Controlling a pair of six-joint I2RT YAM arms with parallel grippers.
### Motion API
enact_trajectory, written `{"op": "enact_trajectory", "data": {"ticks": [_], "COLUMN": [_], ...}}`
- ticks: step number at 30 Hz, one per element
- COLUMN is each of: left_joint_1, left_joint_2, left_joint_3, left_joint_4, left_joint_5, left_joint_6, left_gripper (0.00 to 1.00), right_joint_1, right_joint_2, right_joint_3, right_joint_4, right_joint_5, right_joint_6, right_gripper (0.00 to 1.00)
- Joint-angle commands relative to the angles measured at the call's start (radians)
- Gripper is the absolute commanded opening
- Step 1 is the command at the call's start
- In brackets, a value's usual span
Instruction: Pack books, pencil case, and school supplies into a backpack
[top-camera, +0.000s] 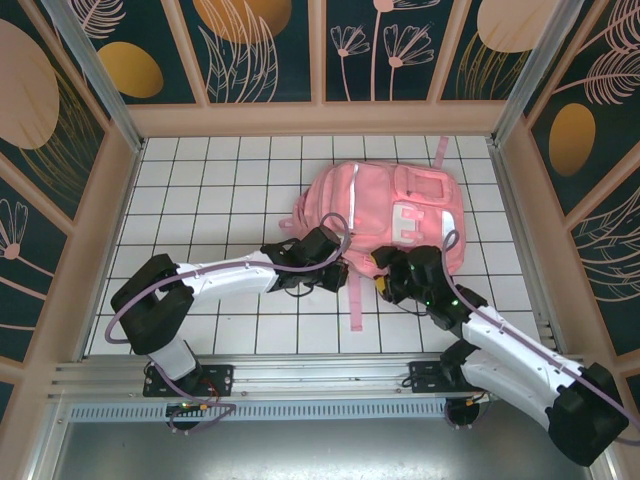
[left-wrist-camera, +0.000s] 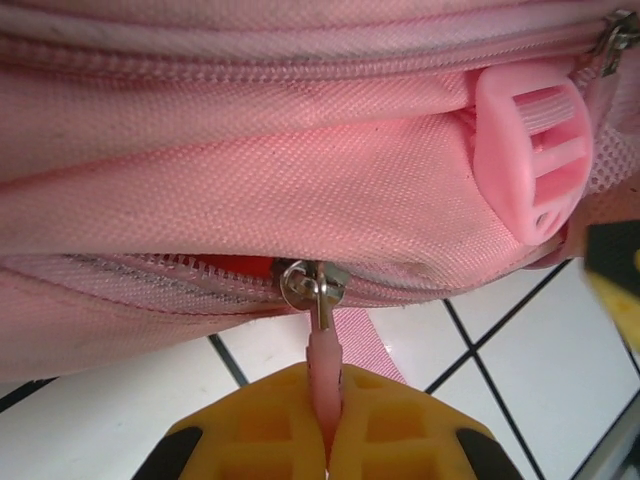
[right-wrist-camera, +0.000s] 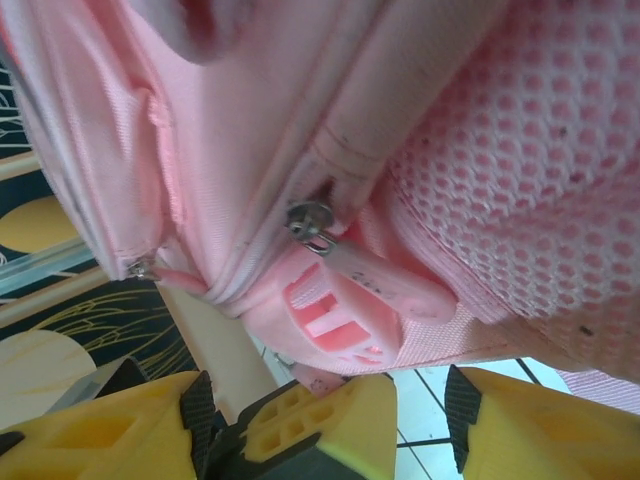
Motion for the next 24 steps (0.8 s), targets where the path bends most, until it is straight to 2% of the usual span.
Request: {"op": "enact_trajectory", "data": {"ticks": [1,5,9,12,17,24], "left_joint_1": [-0.001,-0.001,0.000,-0.001,0.000,0.000], "left_joint_2": [-0.040,-0.007,0.009,0.017,0.010,0.023], "left_joint_3": [0.006,0.030,0.041,0.055,0.078,0.109], "left_joint_4": [0.114,0.129,0.145,0.123,0.083,0.073], "left_joint_5": [0.065,0.109,0.132,0.103,0.058,0.052], "left_joint_6": [-0.008,-0.008,-0.012,0.000,0.028,0.038], "left_gripper": [0.00,0.00,0.00,0.00,0.00,0.00], "right_joint_1": [0.033,0.053,0.054,0.058,0.079,0.145], "right_joint_2": [0.027,0.092,0.157,0.187,0.106,-0.052], "right_joint_3": [-0.041,-0.083,-0.083,-0.069,-0.038,-0.101], "right_joint_4": [0.074,0.167,0.222,0.245,0.103,0.000], "right_joint_5": [0.064,0.078,0.092,0.065,0.093,0.118], "right_joint_6": [0.089,0.137,0.144,0.144,0.123,0.208], "right_gripper": [0.62,0.57,0.57,0.59,0.68,0.69]}}
